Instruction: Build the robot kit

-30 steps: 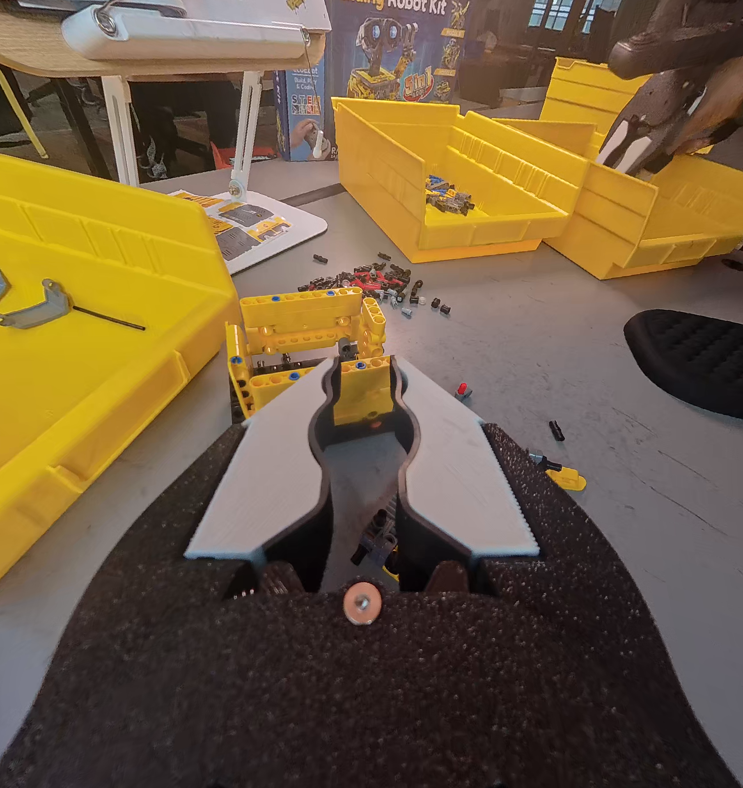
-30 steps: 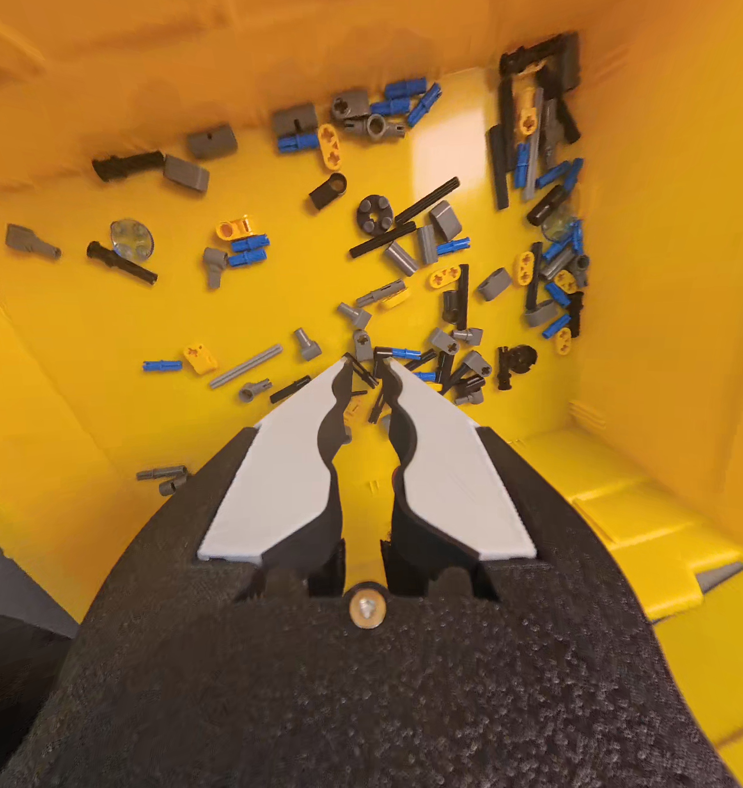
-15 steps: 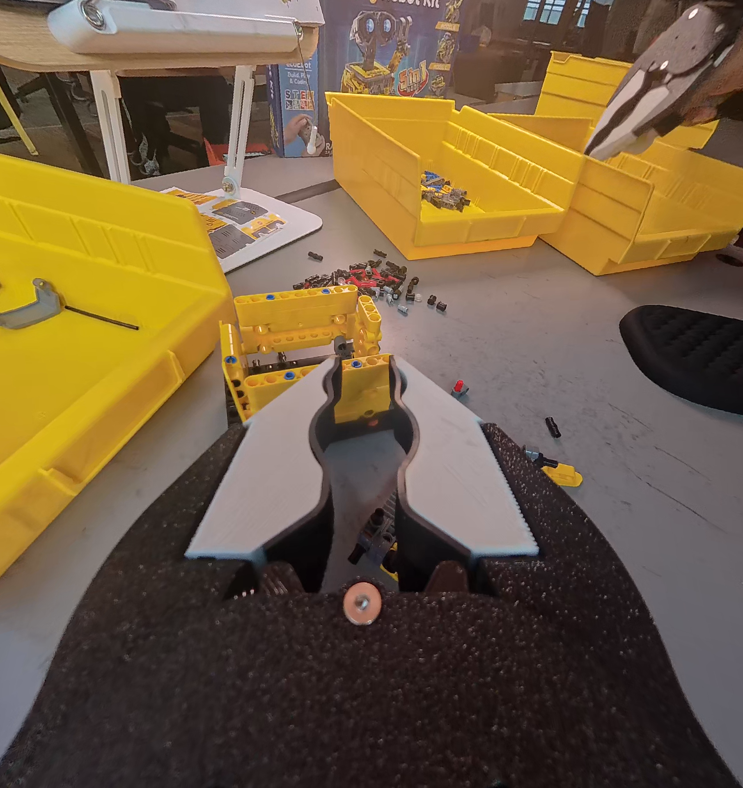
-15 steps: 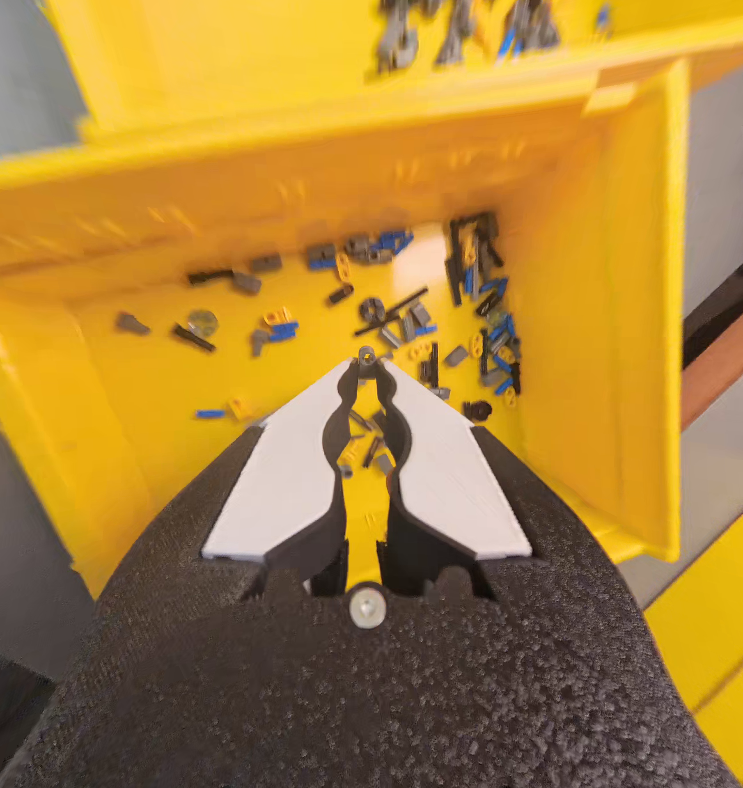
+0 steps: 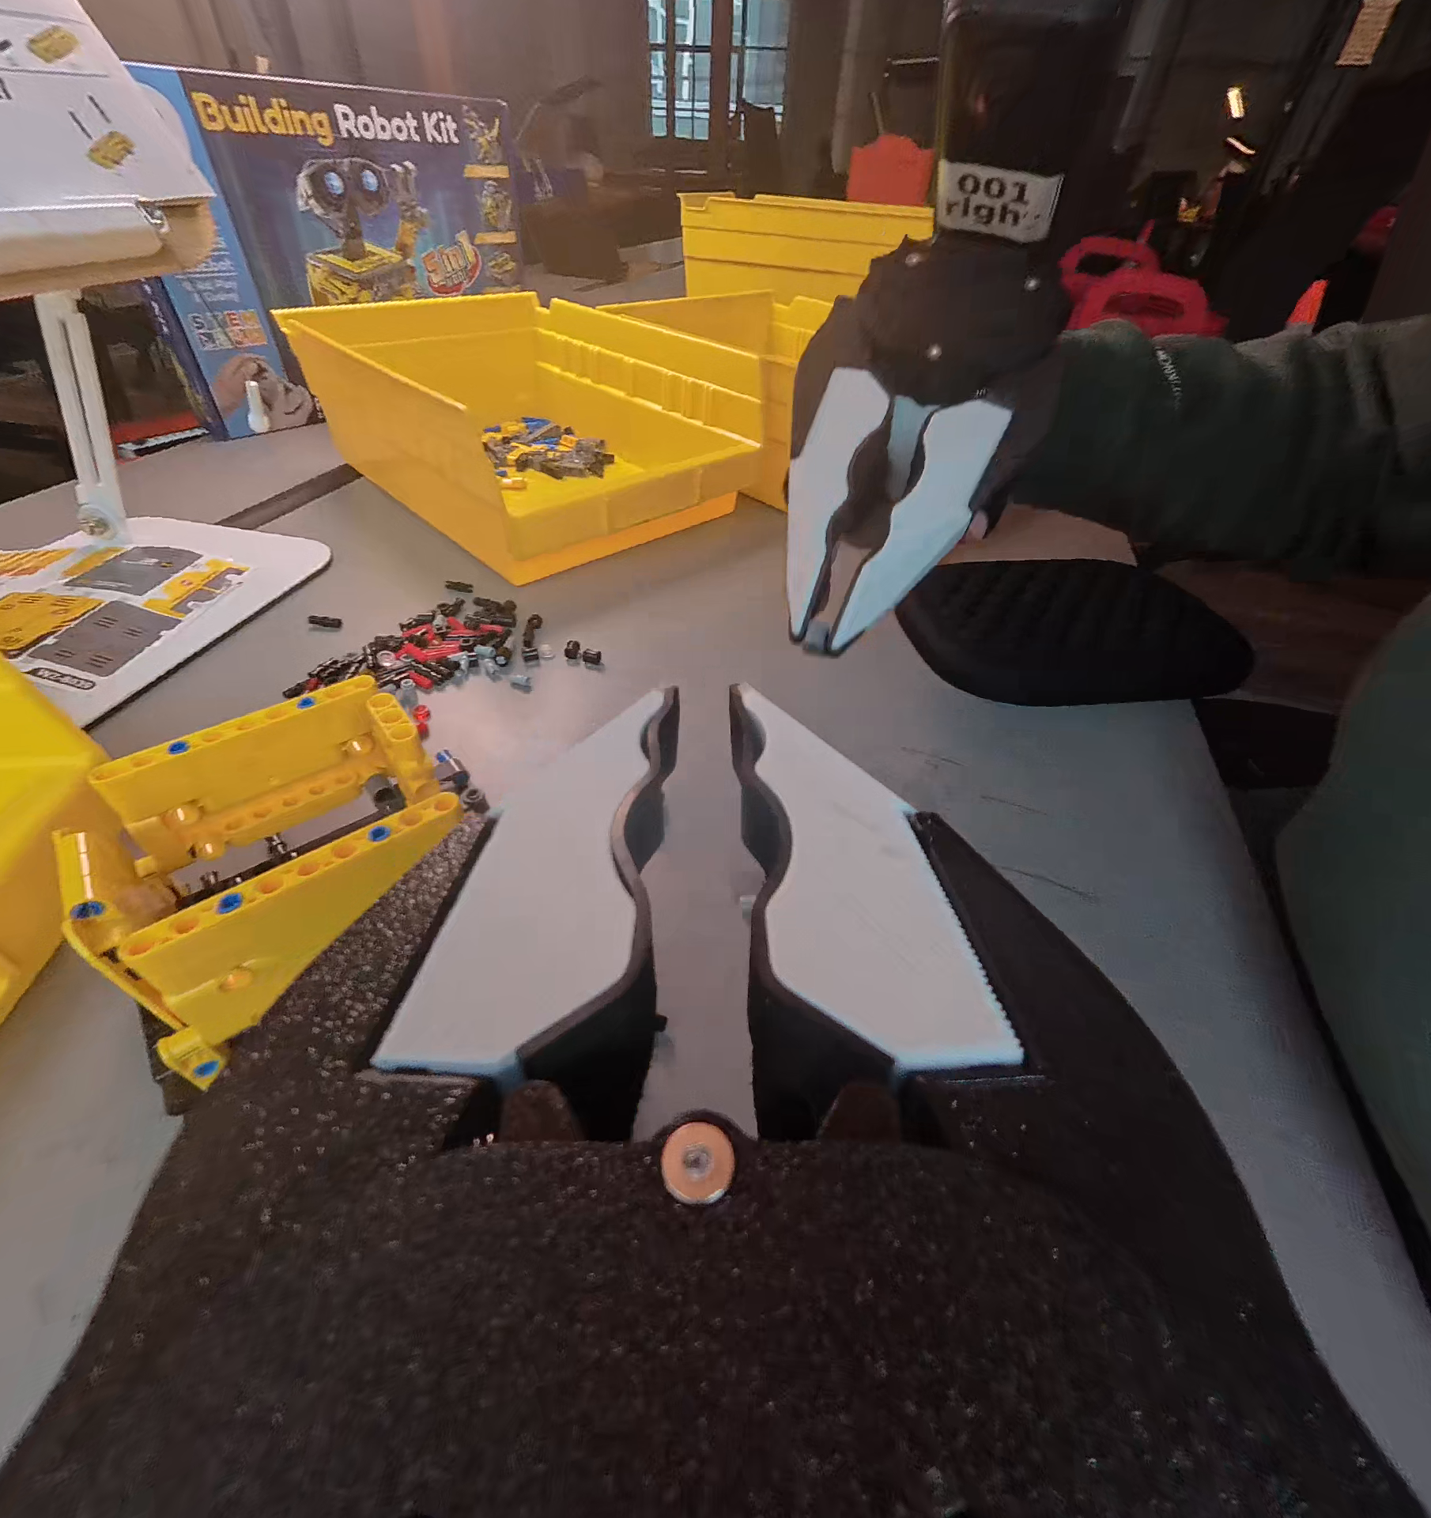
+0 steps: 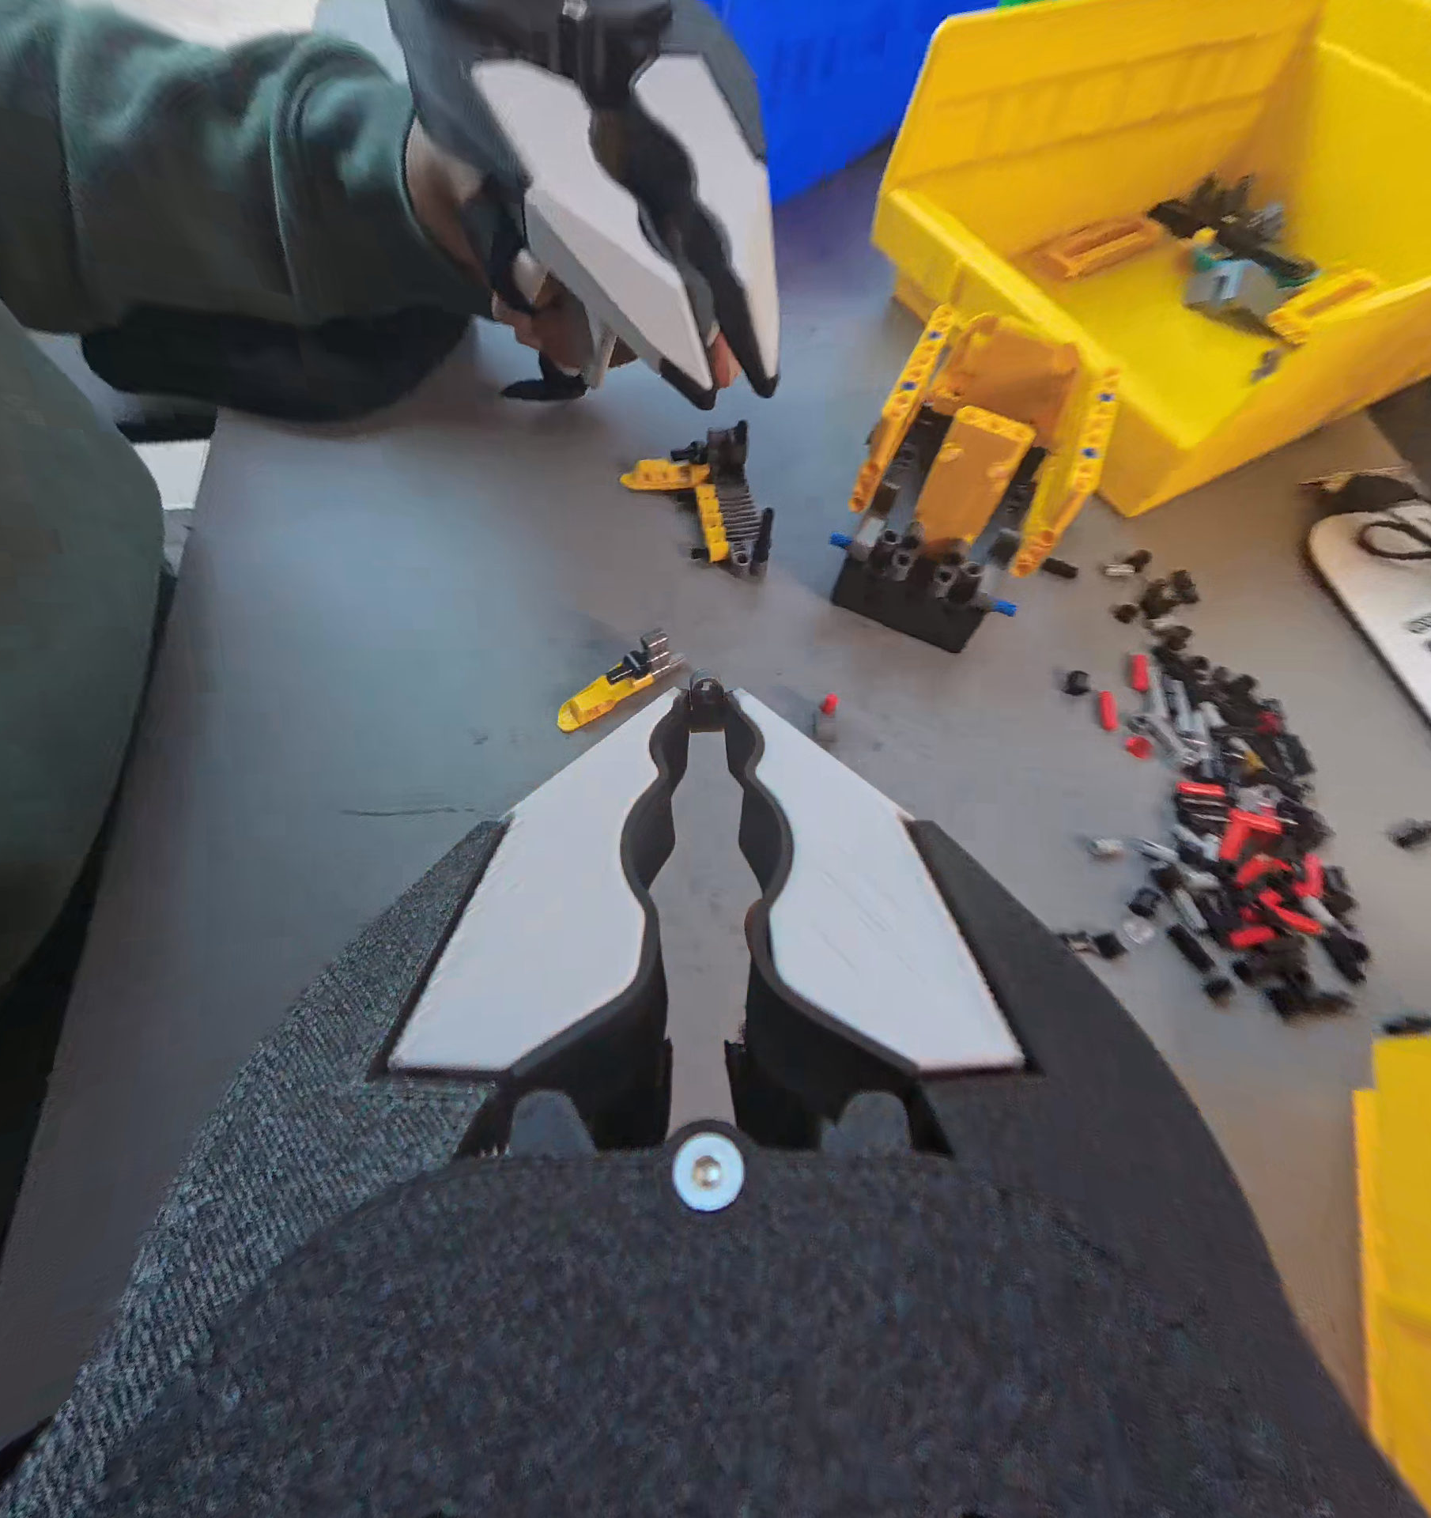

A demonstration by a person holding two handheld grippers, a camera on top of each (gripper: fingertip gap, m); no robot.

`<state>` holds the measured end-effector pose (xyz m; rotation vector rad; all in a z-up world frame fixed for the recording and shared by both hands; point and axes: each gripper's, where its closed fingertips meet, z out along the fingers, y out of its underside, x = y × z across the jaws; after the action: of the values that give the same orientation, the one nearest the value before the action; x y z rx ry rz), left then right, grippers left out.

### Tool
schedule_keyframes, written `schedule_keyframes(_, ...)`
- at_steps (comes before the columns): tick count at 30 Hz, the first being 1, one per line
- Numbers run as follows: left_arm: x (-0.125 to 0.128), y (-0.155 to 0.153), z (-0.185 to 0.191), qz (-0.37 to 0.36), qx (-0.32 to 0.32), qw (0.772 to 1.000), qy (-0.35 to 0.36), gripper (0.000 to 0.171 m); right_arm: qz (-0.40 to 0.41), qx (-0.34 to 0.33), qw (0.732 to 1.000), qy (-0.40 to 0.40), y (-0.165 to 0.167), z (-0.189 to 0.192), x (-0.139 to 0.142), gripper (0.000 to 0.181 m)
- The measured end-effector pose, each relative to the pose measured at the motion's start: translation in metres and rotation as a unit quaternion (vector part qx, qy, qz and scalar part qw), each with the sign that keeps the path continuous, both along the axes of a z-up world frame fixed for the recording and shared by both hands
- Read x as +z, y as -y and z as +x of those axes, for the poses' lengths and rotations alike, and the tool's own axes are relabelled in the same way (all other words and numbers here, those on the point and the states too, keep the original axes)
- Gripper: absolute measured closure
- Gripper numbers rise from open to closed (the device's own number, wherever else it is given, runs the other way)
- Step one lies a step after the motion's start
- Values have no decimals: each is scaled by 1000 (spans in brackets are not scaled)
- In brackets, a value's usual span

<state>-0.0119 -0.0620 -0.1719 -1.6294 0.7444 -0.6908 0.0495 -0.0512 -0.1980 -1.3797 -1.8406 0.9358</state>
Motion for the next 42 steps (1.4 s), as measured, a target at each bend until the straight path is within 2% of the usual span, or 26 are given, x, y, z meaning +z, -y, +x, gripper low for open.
schedule_keyframes(3, -11, 5, 7, -14, -18, 999, -28, 161, 49, 22, 997, 59, 8, -22, -38, 174)
schedule_keyframes(5, -22, 6, 11, -32, -26, 998, -53, 161, 70, 37, 992, 97, 10, -28, -53, 174)
schedule_keyframes(10, -50, 7, 15, -67, -26, 990, -121, 161, 94, 42, 983, 149, 3, -35, -69, 174)
schedule_keyframes(13, -54, 8, 16, -73, -27, 988, -131, 161, 91, 44, 982, 159, 2, -37, -74, 172)
schedule_keyframes(18, -57, 5, 11, -82, -15, 987, -135, 161, 80, 40, 985, 148, -4, -32, -67, 166)
schedule_keyframes(23, -59, 4, 10, -89, -14, 986, -138, 161, 46, 103, 983, 148, 11, -4, -58, 167)
schedule_keyframes(30, -60, 5, 11, -91, -16, 986, -138, 161, 28, 117, 977, 175, 17, 2, -75, 172)
schedule_keyframes(34, -47, 17, 26, -85, -65, 990, -92, 158, 29, 122, 976, 179, 19, 2, -75, 177)
schedule_keyframes(36, -39, 23, 33, -83, -86, 991, -64, 157, 33, 115, 981, 154, 19, -3, -67, 178)
schedule_keyframes(39, -42, 24, 36, -84, -88, 990, -75, 154, 25, 112, 988, 100, 26, -11, -43, 178)
schedule_keyframes(42, -42, 27, 41, -75, -94, 990, -80, 154, 37, 112, 990, 79, 31, -17, -30, 178)
